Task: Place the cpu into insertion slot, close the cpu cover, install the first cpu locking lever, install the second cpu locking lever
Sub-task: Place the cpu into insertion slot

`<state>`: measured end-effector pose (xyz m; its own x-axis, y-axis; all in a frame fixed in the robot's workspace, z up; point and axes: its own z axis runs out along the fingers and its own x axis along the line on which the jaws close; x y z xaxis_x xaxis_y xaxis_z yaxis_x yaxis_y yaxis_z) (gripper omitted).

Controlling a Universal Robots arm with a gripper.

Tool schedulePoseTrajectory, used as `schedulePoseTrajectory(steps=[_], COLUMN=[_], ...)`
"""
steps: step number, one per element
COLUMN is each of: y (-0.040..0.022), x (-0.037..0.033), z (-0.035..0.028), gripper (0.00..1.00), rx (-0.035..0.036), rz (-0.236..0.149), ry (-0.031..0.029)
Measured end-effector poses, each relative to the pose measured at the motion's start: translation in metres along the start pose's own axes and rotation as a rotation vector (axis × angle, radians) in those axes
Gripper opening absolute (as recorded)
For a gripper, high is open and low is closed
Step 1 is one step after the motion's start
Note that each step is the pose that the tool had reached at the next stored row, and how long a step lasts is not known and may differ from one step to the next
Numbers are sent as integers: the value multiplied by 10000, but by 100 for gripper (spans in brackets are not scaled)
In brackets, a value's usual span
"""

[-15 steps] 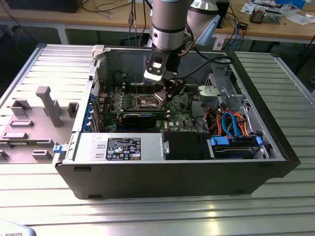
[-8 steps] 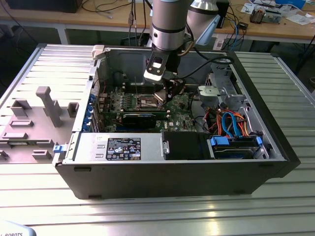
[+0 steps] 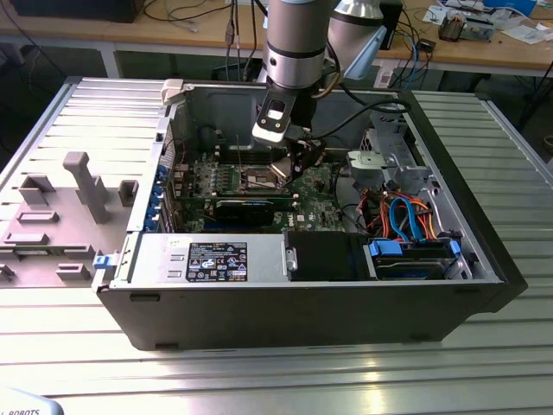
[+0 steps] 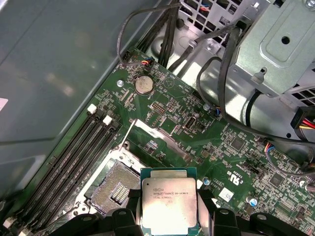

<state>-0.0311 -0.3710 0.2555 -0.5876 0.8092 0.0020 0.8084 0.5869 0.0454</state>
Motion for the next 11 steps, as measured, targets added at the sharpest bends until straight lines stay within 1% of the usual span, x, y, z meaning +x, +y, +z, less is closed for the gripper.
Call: schedulePoseTrajectory(steps=[11], y=[0], x=[0], z=[1], gripper=[54], rx=[7], rz=[66], ry=[-12])
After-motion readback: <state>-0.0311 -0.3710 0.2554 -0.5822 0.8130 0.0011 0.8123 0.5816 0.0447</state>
